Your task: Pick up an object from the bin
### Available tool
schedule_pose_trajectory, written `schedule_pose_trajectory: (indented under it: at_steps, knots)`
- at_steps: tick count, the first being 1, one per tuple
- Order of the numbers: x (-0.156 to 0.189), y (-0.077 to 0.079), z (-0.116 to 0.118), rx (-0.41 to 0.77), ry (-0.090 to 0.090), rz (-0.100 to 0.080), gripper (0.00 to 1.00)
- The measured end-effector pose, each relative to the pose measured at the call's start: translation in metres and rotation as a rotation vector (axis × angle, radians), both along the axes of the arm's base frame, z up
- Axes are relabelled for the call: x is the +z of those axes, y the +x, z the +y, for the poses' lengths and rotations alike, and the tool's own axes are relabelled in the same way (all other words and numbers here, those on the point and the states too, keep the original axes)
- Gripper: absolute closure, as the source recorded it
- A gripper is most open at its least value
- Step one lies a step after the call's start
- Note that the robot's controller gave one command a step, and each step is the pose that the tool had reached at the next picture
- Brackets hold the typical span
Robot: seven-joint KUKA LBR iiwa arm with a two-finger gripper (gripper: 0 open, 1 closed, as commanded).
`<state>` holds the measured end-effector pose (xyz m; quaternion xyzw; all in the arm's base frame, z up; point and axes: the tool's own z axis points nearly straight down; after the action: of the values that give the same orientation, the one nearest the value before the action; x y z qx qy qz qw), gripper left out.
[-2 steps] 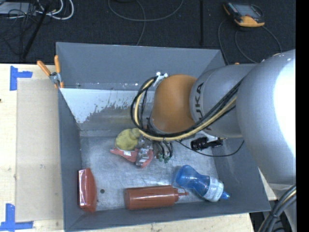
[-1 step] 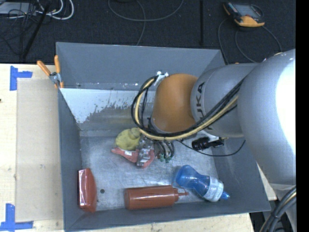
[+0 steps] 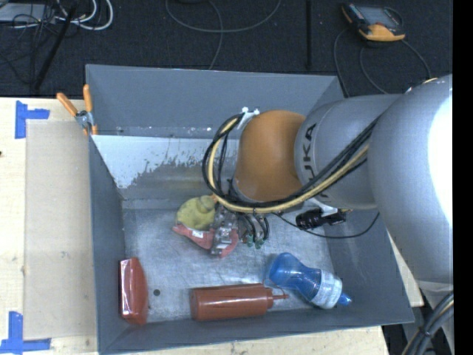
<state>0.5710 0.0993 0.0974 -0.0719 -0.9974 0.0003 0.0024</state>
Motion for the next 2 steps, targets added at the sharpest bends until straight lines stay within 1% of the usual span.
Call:
schedule_pose_trajectory:
  at_steps: [1, 2]
  knots:
    - [0.020, -0.001, 0.000, 0.000, -0.001, 0.003, 1.00]
    - [0.036, 0.001, 0.000, 0.000, 0.001, -0.005, 1.00]
